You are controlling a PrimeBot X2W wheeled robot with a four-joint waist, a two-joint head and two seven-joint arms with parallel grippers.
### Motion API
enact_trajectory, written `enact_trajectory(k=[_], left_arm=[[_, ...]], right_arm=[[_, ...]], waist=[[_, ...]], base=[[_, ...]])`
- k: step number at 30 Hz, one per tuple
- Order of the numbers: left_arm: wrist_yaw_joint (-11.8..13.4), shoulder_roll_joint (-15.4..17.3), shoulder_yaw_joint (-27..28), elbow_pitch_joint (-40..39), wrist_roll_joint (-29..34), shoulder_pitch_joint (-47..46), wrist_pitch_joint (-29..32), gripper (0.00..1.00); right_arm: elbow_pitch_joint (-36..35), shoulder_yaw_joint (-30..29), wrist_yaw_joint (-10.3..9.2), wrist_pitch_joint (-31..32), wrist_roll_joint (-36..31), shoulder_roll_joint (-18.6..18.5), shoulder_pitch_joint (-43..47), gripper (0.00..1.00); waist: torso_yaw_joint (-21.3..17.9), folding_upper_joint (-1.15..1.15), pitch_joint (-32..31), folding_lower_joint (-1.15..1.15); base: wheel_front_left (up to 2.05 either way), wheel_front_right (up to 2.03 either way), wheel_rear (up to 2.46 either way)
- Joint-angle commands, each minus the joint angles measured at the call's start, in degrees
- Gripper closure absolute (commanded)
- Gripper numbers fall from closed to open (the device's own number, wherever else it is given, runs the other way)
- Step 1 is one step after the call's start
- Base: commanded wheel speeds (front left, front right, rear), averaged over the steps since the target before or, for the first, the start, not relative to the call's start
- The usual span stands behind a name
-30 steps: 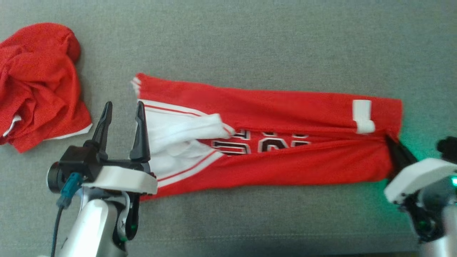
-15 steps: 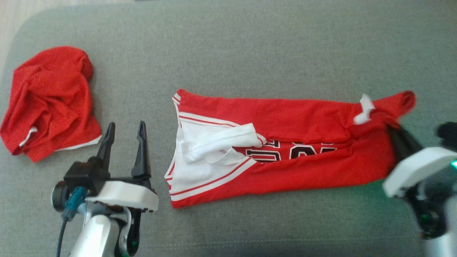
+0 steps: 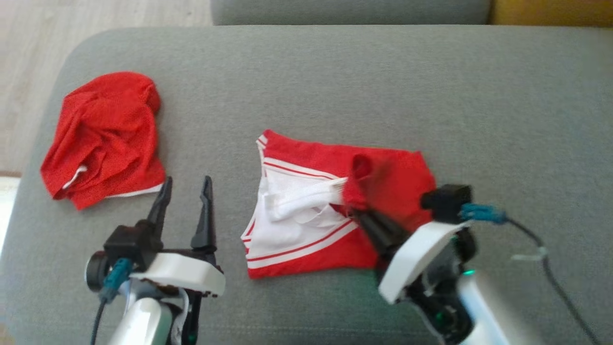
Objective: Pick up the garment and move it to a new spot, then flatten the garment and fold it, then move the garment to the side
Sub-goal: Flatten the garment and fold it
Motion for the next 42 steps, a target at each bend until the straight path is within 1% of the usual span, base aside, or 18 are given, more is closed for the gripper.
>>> enact_trajectory(k=[1,5,10,17,18,19,20,26,29,31,33,35,36,42], left_arm=[[0.04,0.52,1.40,-1.65,-0.13,-1.05,0.05,0.00],[-0.42,0.09,0.52,-1.14,-0.12,-1.85,0.05,0.00],[-0.75,-0.47,-0.45,-0.58,0.06,-2.92,-0.09,0.00],[-0.93,-0.87,-0.85,0.12,0.05,-4.16,-0.43,0.00],[-0.92,-0.94,-0.86,0.20,0.03,-4.30,-0.49,0.00],[-0.90,-0.98,-0.86,0.29,0.03,-4.42,-0.54,0.00],[-0.91,-1.02,-0.86,0.38,0.01,-4.53,-0.59,0.00],[-0.80,-0.92,-0.48,0.71,-0.06,-5.26,-0.85,0.00],[-0.72,-0.82,-0.25,0.91,-0.10,-5.33,-0.97,0.00],[-0.66,-0.80,-0.18,0.94,-0.10,-5.31,-1.00,0.00],[-0.50,-0.74,0.01,0.88,-0.11,-5.23,-1.07,0.00],[-0.31,-0.63,0.23,0.75,-0.10,-5.10,-1.12,0.00],[-0.14,-0.48,0.44,0.59,-0.08,-4.99,-1.16,0.00],[0.48,0.47,1.42,-0.24,0.07,-4.41,-1.26,0.00]], right_arm=[[-1.00,2.77,-0.05,-1.55,2.11,0.76,-3.02,1.00],[4.30,8.76,-0.05,-6.97,8.04,0.78,-7.06,1.00],[12.09,13.18,-0.05,-13.26,13.05,0.79,-13.39,1.00],[21.70,19.13,-0.05,-18.07,19.32,0.79,-20.05,1.00],[22.67,20.05,-0.05,-18.74,20.16,0.79,-20.63,0.91],[23.49,20.92,-0.05,-19.55,20.88,0.79,-21.20,0.25],[23.92,21.77,-0.05,-20.64,21.66,0.79,-21.75,0.00],[23.40,25.94,-0.05,-27.82,24.51,0.79,-25.61,0.00],[23.30,25.82,-0.05,-31.37,23.93,0.79,-27.50,0.00],[23.52,25.29,-0.05,-32.25,23.05,0.79,-28.08,0.00],[23.98,23.24,-0.05,-33.63,20.50,0.79,-29.01,0.00],[24.19,20.49,-0.05,-34.47,16.86,-0.02,-29.50,0.00],[23.61,17.17,-0.05,-34.92,13.05,-1.83,-29.09,0.00],[19.29,4.78,-0.05,-35.23,2.63,-8.66,-22.82,0.00]], waist=[[1.12,0.00,0.26,0.00],[3.19,0.00,1.30,0.00],[5.11,0.00,2.52,0.00],[6.30,0.00,4.30,0.00],[6.33,0.00,4.52,0.00],[6.32,0.00,4.72,0.00],[6.29,0.00,4.87,0.00],[5.26,0.00,5.61,0.00],[4.49,0.00,5.52,0.00],[4.22,0.00,5.45,0.00],[3.60,0.00,5.37,0.00],[2.98,0.00,5.27,0.00],[2.39,0.00,5.11,0.00],[0.30,0.00,4.50,0.00]], base=[[0.00,0.00,0.00],[0.00,0.00,0.00],[0.00,0.00,0.00],[0.00,0.00,0.00],[0.00,0.00,0.00],[0.00,0.00,0.00],[0.00,0.00,0.00],[0.00,0.00,0.00],[0.00,0.00,0.00],[0.00,0.00,0.00],[0.00,0.00,0.00],[0.00,0.00,0.00],[0.00,0.00,0.00],[0.00,0.00,0.00]])
